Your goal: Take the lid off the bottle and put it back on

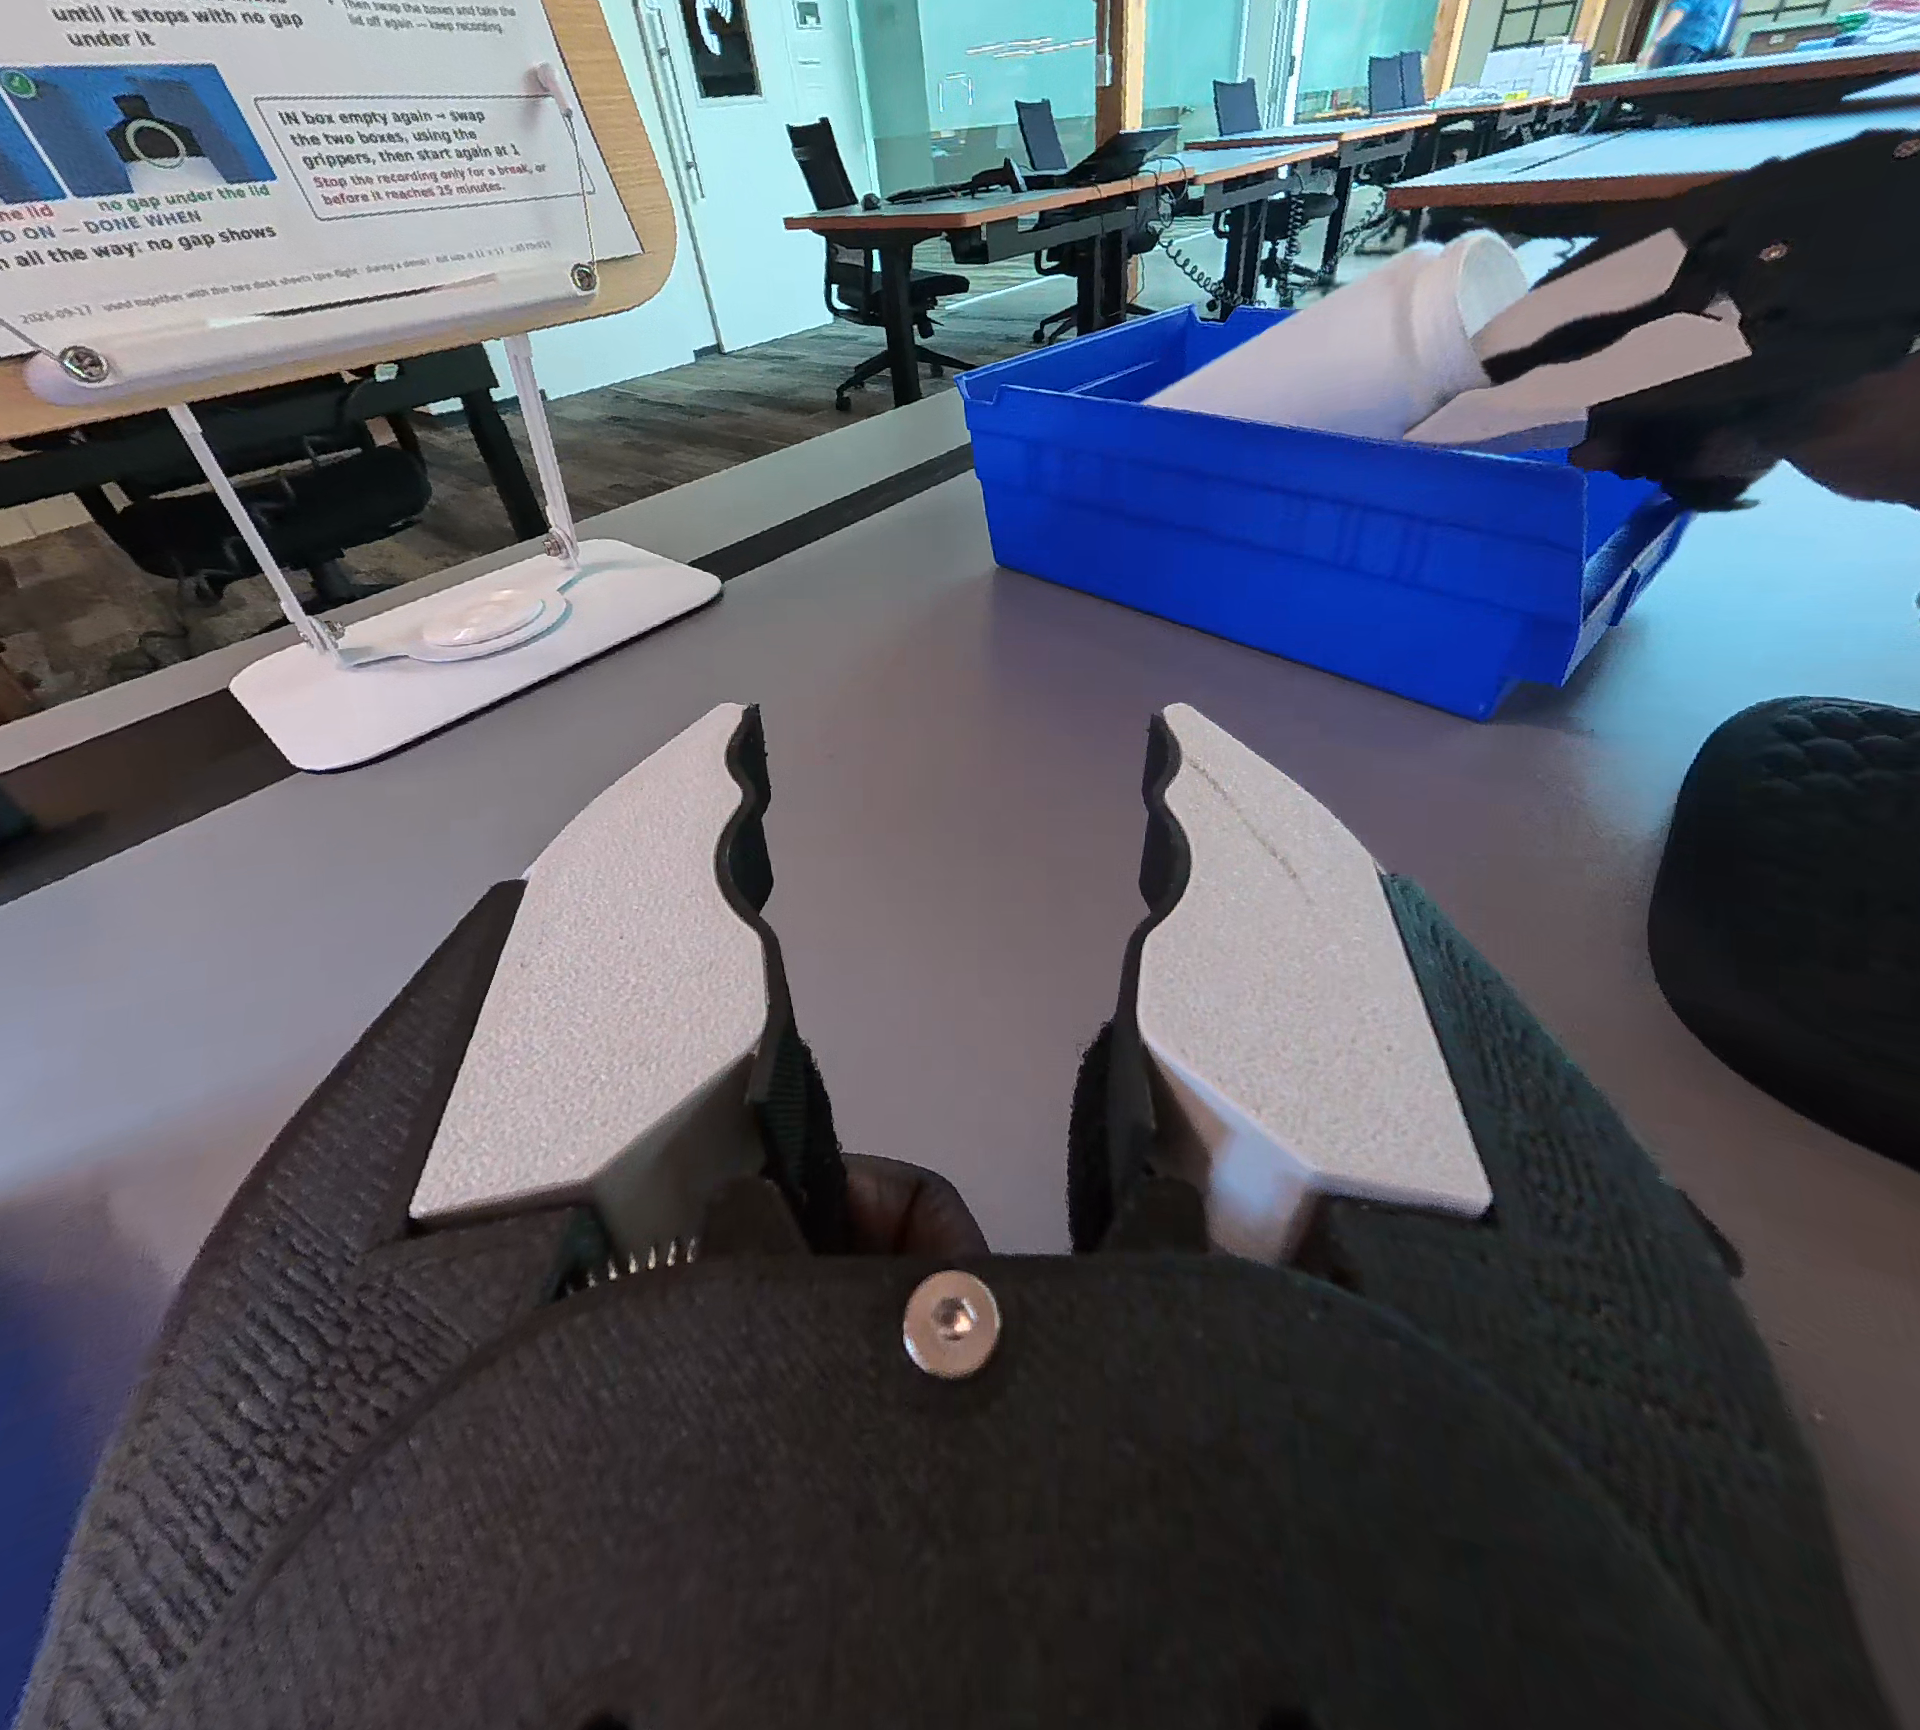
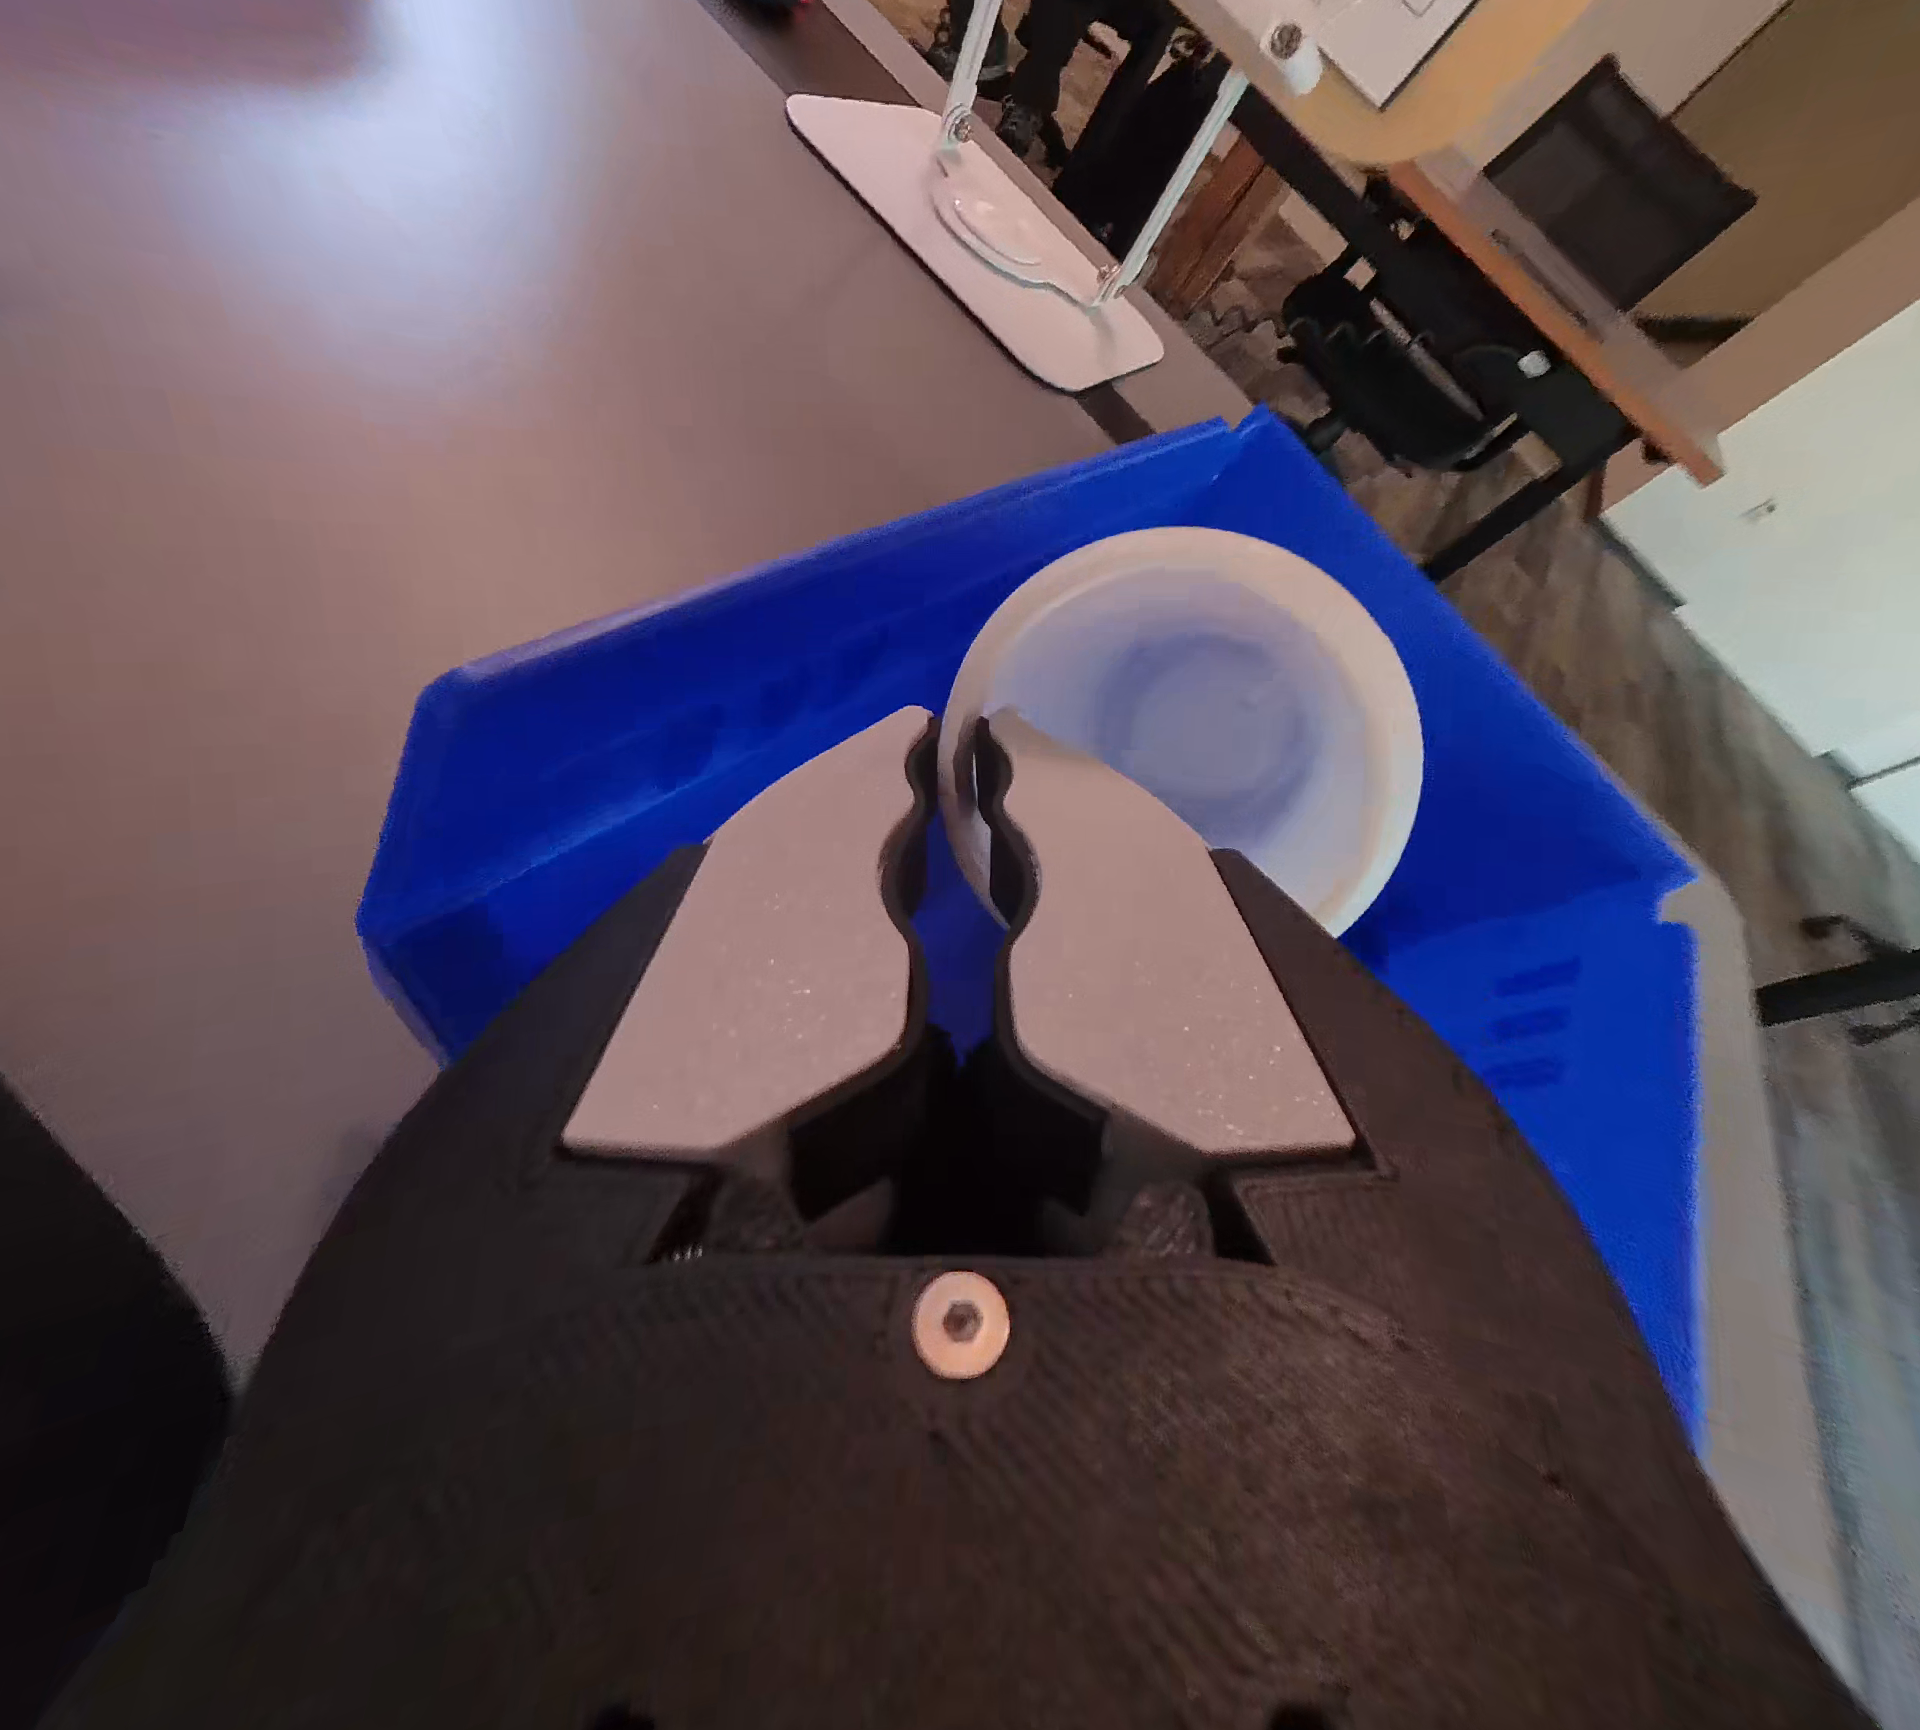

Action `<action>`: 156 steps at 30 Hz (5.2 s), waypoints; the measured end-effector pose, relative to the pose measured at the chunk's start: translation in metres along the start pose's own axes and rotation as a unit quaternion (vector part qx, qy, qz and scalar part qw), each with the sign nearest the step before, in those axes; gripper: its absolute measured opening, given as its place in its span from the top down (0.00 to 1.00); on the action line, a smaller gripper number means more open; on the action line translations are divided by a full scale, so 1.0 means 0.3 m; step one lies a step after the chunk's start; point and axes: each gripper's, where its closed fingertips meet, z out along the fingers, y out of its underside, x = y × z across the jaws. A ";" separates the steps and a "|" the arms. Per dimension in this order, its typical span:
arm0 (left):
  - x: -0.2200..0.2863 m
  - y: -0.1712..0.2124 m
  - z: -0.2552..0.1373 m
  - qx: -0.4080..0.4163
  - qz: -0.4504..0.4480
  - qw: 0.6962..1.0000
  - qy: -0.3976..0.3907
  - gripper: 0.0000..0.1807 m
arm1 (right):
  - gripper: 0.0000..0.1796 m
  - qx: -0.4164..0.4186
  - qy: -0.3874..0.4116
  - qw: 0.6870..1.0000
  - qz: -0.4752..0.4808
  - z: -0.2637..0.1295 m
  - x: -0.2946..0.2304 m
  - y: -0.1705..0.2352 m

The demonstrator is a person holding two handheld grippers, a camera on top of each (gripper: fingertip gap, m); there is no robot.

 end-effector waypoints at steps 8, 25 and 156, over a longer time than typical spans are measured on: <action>0.024 -0.061 -0.036 0.014 0.035 0.999 -0.003 0.61 | 0.84 -0.037 -0.031 0.992 0.114 -0.038 -0.061 0.049; -0.271 -0.092 -0.620 -0.013 -0.038 0.965 -0.259 0.57 | 0.64 -0.097 -0.023 0.974 0.201 -0.115 -0.145 0.057; 0.332 -0.251 0.416 0.041 -0.015 0.991 -0.127 0.93 | 0.96 -0.061 0.329 0.935 0.121 -0.370 0.279 -0.018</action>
